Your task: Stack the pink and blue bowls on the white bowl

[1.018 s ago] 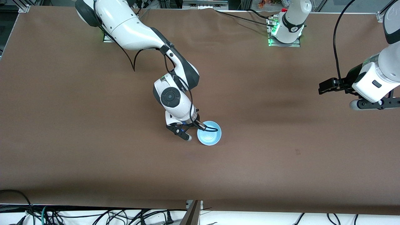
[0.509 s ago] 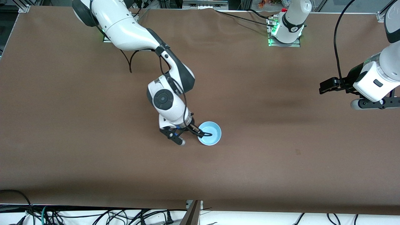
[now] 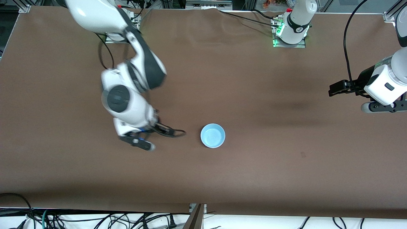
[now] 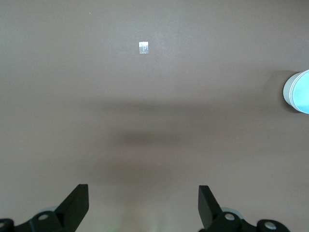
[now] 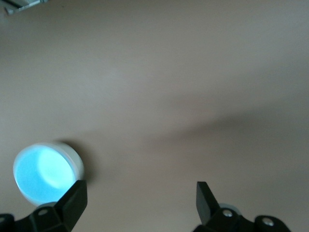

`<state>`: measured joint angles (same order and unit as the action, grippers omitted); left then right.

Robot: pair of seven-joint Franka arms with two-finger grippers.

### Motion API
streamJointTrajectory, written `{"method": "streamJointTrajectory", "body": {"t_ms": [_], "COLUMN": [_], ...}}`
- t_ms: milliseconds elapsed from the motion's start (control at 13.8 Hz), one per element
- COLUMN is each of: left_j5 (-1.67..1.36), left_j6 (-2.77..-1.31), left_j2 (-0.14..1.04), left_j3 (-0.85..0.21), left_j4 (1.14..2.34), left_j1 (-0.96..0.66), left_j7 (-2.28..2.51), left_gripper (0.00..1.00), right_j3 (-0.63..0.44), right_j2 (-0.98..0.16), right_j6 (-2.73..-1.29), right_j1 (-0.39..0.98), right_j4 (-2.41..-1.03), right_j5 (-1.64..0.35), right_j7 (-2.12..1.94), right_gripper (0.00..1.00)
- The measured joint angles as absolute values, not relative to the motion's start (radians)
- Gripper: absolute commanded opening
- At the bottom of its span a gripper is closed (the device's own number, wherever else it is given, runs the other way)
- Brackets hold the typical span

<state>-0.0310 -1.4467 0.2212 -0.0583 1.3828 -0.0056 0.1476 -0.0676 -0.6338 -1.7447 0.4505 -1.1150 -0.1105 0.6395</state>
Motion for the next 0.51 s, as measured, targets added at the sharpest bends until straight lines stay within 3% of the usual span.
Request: {"method": "streamJointTrajectory", "body": {"t_ms": [218, 509], "left_j5": [-0.031, -0.031], "left_j6": [-1.448, -1.448], "left_j2": [0.222, 0.222], "left_j3": [-0.059, -0.065], "left_j4": [1.381, 1.377], "left_j1": [-0.007, -0.013], "left_j7": [0.147, 0.147], "left_gripper": [1.0, 1.0], "right_j3": [-0.12, -0.174], "right_j2": [-0.411, -0.151], "right_j6": [-1.573, -1.49], "right_j1": [0.404, 0.361], "right_j4": [-1.217, -1.437], "right_j5": [-0.11, -0.086], "right_j7": [0.406, 0.139], "right_gripper": [1.0, 1.0]}}
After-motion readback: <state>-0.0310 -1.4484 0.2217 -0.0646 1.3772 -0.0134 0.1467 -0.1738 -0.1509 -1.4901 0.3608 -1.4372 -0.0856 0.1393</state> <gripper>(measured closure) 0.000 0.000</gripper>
